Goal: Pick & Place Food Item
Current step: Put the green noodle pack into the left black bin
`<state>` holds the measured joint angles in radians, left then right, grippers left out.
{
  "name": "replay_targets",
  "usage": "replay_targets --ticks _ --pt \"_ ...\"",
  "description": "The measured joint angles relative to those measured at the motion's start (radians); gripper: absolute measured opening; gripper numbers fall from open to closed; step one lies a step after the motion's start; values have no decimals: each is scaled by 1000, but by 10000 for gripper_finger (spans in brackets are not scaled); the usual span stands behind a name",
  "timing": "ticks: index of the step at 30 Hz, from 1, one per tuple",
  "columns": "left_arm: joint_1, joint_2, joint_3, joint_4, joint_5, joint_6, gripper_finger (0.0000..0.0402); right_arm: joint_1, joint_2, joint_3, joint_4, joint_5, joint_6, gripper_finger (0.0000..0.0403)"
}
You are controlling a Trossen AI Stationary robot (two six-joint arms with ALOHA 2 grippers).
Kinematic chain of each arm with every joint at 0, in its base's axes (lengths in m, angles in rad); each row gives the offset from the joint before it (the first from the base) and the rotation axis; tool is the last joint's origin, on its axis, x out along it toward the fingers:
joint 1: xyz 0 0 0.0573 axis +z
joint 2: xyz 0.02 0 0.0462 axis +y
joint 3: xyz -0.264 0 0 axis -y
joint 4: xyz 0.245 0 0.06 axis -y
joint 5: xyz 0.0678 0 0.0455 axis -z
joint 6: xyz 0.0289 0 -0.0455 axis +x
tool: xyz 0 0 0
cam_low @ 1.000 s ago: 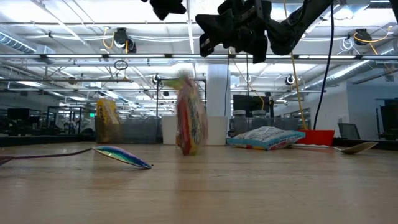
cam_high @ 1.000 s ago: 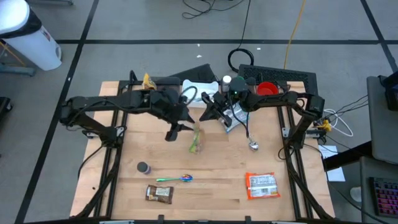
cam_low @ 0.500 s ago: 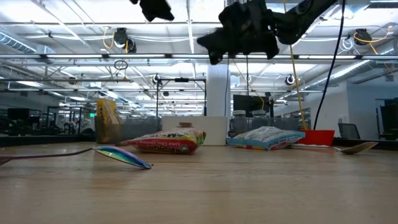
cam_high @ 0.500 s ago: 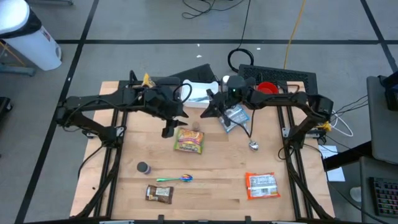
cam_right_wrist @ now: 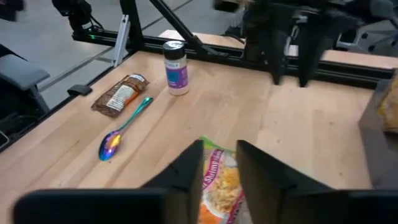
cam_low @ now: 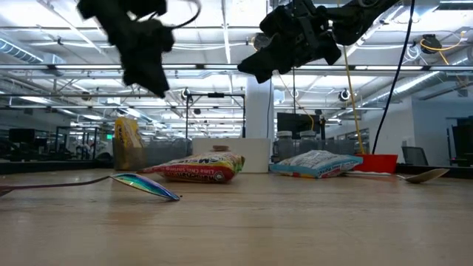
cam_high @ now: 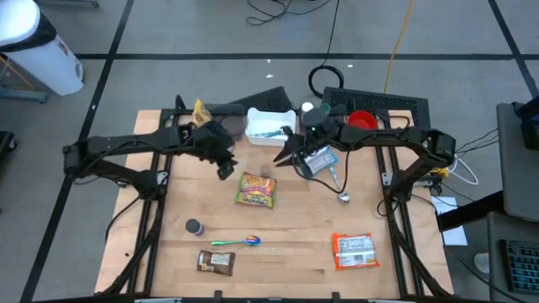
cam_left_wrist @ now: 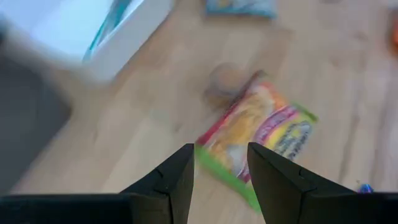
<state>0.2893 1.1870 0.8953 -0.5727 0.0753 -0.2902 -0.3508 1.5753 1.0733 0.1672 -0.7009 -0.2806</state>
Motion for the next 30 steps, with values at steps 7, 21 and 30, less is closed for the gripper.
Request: replay_targets --ticks 7,21,30 --pt "56 -170 -298 292 -1 -329 159 48 0 0 -64 63 23 195" --pt "47 -176 -624 681 60 -647 159 96 1 -330 501 137 226 249" --pt "-20 0 -624 814 91 -692 159 131 0 -378 593 181 261 249"
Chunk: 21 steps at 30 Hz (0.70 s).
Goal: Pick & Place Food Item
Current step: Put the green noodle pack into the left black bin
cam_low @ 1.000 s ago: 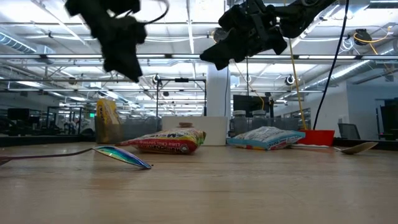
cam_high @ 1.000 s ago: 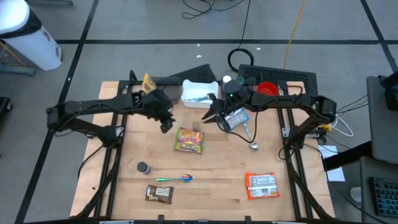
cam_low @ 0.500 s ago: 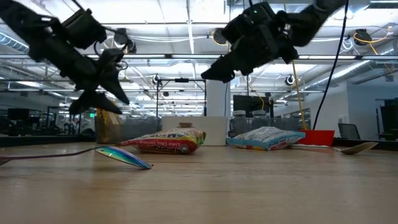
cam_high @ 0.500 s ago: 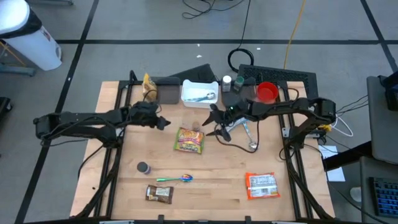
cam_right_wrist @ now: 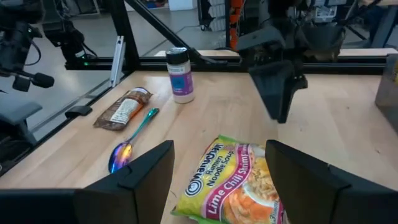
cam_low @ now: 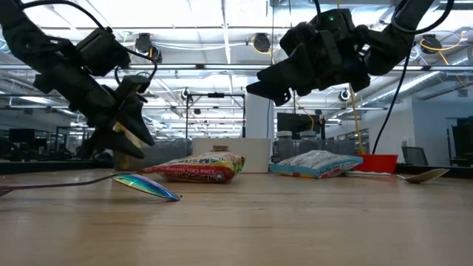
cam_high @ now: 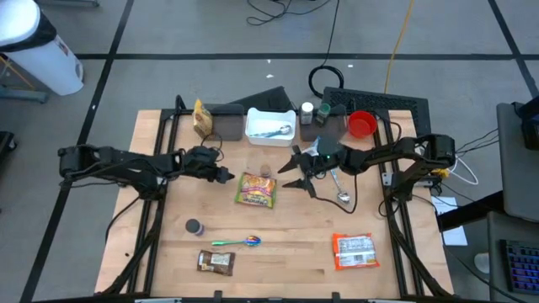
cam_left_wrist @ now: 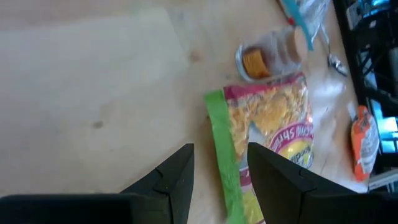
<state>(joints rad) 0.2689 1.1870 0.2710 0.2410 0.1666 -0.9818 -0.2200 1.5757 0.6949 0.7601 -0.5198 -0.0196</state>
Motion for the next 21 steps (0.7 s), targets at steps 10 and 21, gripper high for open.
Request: replay_targets --ticks 10,21 --pt "-65 139 0 152 1 -50 159 6 0 0 0 -2 0 249" --pt "-84 269 3 293 -4 -78 159 6 0 0 14 -4 1 249"
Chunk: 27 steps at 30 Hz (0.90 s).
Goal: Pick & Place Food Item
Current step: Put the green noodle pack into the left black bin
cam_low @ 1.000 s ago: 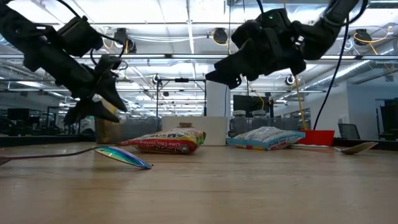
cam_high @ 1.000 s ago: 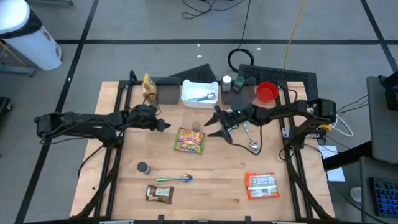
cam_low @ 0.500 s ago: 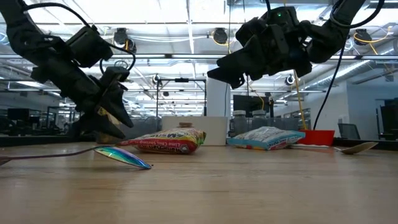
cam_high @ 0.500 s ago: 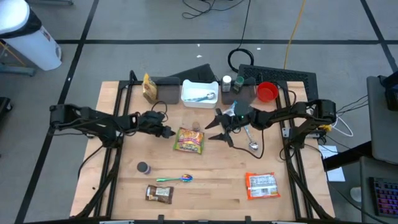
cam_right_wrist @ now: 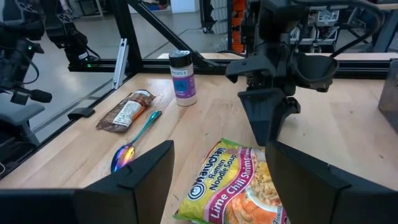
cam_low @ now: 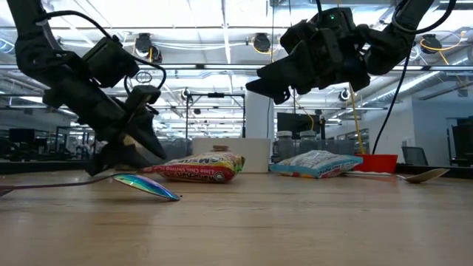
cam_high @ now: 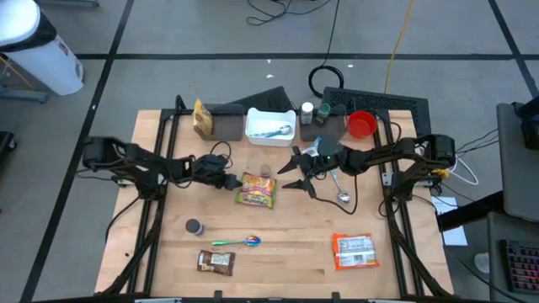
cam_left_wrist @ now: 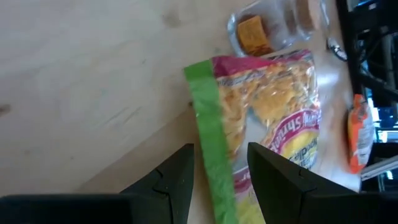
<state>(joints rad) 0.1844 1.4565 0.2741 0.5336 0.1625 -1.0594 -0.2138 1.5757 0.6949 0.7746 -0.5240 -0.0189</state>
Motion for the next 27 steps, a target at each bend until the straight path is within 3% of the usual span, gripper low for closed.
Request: replay_targets --ticks 6,15,27 --pt "0 21 0 52 6 1 159 0 0 0 0 0 0 249" --pt "-19 21 0 -35 -11 -2 159 0 0 0 1 0 0 249" --pt "-25 76 16 -28 -32 -8 159 0 0 0 8 0 0 249"
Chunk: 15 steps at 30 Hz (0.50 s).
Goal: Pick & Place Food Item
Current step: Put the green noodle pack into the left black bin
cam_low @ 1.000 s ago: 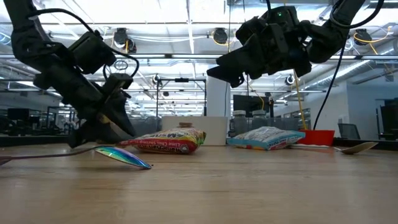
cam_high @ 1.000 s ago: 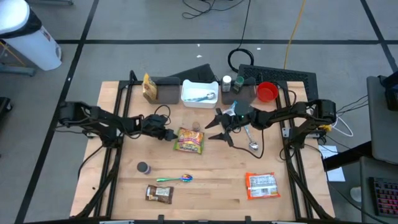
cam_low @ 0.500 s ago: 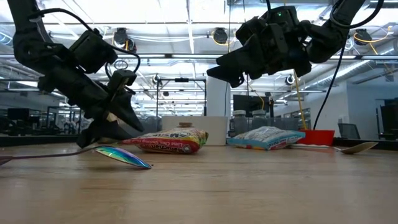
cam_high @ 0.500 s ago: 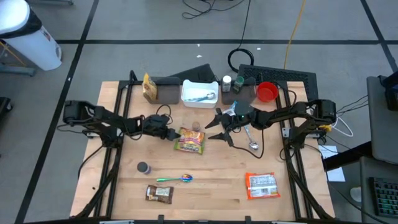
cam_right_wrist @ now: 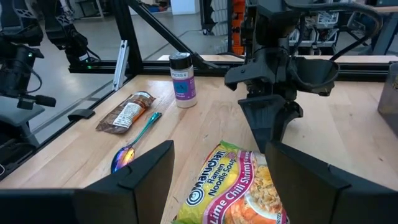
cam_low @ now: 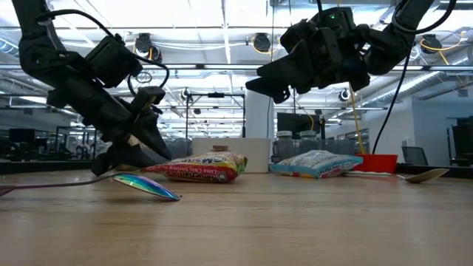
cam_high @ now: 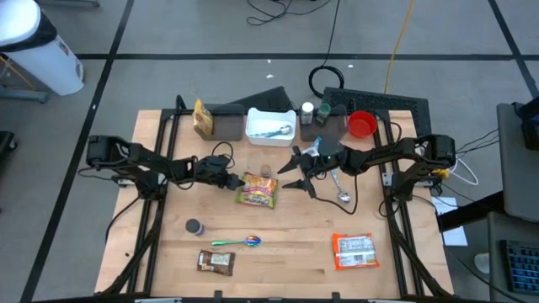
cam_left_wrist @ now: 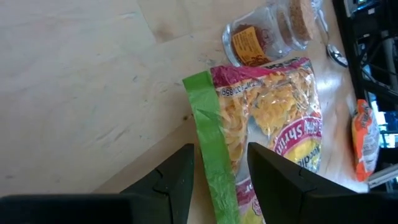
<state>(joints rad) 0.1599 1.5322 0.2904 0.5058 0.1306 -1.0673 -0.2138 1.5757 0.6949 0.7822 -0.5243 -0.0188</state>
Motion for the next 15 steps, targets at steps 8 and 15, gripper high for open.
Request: replay_targets --ticks 8,15 --pt "-14 48 67 -19 21 62 158 0 0 0 0 0 8 249" --pt "-14 48 69 -50 31 54 106 10 0 0 0 0 -1 249"
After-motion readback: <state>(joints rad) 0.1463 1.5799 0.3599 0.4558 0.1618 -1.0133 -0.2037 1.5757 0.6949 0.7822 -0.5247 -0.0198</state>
